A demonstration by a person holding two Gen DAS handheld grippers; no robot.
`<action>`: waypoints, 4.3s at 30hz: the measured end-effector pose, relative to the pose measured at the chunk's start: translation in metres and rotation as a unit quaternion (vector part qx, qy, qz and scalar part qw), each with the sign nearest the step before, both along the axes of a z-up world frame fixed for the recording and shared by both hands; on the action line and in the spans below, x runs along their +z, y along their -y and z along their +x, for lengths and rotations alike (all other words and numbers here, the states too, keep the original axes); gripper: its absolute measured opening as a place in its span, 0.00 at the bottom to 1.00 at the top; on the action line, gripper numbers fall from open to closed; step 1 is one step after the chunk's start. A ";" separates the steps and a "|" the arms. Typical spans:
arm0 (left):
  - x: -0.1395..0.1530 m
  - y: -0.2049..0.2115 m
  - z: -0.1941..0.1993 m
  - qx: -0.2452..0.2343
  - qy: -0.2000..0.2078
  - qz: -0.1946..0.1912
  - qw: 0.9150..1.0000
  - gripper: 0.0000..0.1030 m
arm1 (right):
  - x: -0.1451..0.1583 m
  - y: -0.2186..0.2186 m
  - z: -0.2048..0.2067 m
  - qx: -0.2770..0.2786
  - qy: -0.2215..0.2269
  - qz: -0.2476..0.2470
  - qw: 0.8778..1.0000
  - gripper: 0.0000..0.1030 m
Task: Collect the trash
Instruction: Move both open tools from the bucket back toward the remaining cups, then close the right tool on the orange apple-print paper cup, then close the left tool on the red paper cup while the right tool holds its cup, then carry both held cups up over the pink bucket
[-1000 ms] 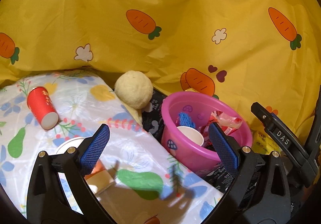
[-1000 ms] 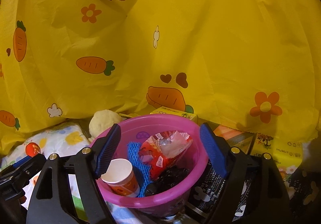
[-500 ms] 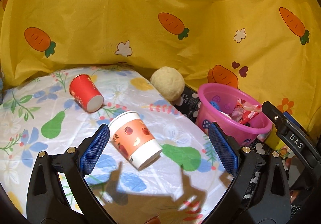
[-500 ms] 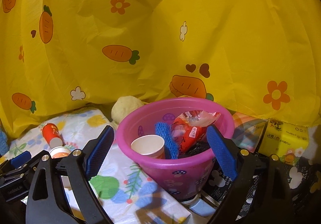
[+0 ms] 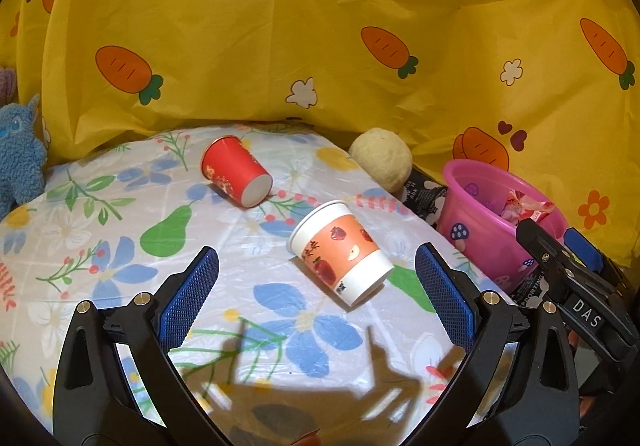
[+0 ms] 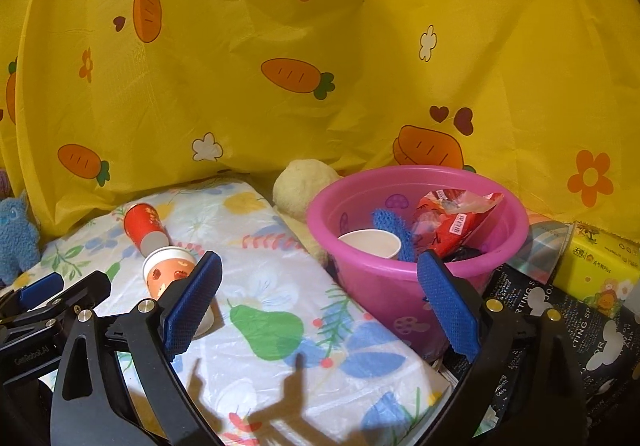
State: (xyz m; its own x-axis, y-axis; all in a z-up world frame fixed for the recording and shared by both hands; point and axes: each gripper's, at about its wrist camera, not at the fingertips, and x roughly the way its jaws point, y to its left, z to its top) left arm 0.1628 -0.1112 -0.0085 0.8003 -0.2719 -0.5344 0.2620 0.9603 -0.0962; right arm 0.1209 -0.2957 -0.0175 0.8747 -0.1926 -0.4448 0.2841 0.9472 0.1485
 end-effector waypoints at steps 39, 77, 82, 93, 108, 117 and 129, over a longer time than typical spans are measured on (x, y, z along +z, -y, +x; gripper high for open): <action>0.005 -0.086 0.050 0.086 -0.023 0.014 0.996 0.94 | -0.055 -0.106 0.127 0.168 -0.163 -0.038 0.972 0.62; -0.070 -0.008 0.237 0.090 -0.129 0.033 0.987 0.63 | -0.015 -0.024 0.131 0.040 -0.024 0.018 0.999 0.62; -0.072 -0.013 0.237 0.086 -0.127 0.018 0.988 0.59 | -0.016 -0.025 0.131 0.042 -0.024 0.021 0.999 0.62; -0.041 0.000 0.193 0.045 -0.074 0.023 0.996 0.58 | -0.006 -0.016 0.110 0.032 -0.008 0.020 0.999 0.62; 0.017 0.078 0.088 -0.082 0.000 0.017 0.997 0.58 | 0.022 0.036 0.036 -0.032 0.028 0.011 0.999 0.62; 0.026 0.145 0.059 -0.177 0.012 -0.010 0.984 0.58 | 0.028 0.094 0.012 -0.095 0.036 0.013 0.995 0.62; 0.012 0.208 0.074 -0.242 -0.002 -0.024 0.970 0.59 | 0.027 0.132 0.011 -0.125 0.039 0.020 0.991 0.62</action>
